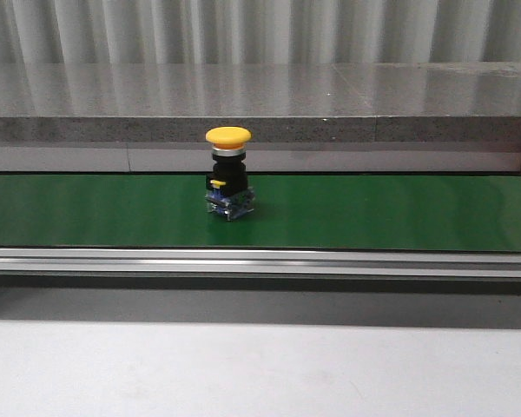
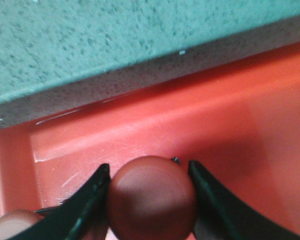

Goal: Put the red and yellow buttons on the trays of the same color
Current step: 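Lower the red button into the red tray and open the right gripper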

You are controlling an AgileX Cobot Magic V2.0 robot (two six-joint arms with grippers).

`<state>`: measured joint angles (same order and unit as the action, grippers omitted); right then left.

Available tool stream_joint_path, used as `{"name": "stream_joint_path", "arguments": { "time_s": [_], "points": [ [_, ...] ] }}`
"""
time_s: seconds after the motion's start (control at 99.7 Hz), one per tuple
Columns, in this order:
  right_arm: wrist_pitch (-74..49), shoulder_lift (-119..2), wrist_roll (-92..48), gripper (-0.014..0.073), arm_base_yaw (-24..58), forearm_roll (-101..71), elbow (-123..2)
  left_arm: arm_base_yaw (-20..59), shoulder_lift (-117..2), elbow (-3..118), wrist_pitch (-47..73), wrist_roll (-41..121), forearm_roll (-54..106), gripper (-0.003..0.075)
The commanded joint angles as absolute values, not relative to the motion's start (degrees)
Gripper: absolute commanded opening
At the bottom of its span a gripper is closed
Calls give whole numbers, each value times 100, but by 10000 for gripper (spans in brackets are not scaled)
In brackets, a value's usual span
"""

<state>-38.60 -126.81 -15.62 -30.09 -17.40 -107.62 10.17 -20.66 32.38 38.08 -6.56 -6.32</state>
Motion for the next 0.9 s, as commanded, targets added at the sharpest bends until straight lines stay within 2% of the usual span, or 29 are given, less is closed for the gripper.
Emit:
{"name": "stream_joint_path", "arguments": {
  "time_s": [0.0,0.16,0.221,0.291,0.411,0.481,0.541,0.892],
  "points": [
    [-3520,-12411,-1569,146,-3041,-1966,-10971,1062,-2108,3390,3383,-651,-656,-19],
    [-3502,-12527,-1569,148,-3041,-1991,-10971,1062,-2108,3390,3383,-651,-656,-19],
    [-3502,-12539,-1569,179,-3041,-2001,-10971,1062,-2108,3390,3383,-651,-656,-19],
    [-3502,-12539,-1569,270,-3041,-2005,-10971,1062,-2108,3390,3383,-651,-656,-19],
    [-3502,-12518,-1569,504,-3041,-2005,-10971,1062,-2108,3390,3383,-651,-656,-19],
    [-3557,-12482,-1569,585,-3041,-2005,-10971,1062,-2108,3390,3383,-651,-656,-19],
    [-3645,-12416,-1569,607,-3041,-2005,-10971,1062,-2108,3390,3383,-651,-656,-19],
    [-4394,-11287,-1924,605,-2997,-2005,-10960,1062,-2108,3390,3383,-651,-656,-19]
  ]
}}
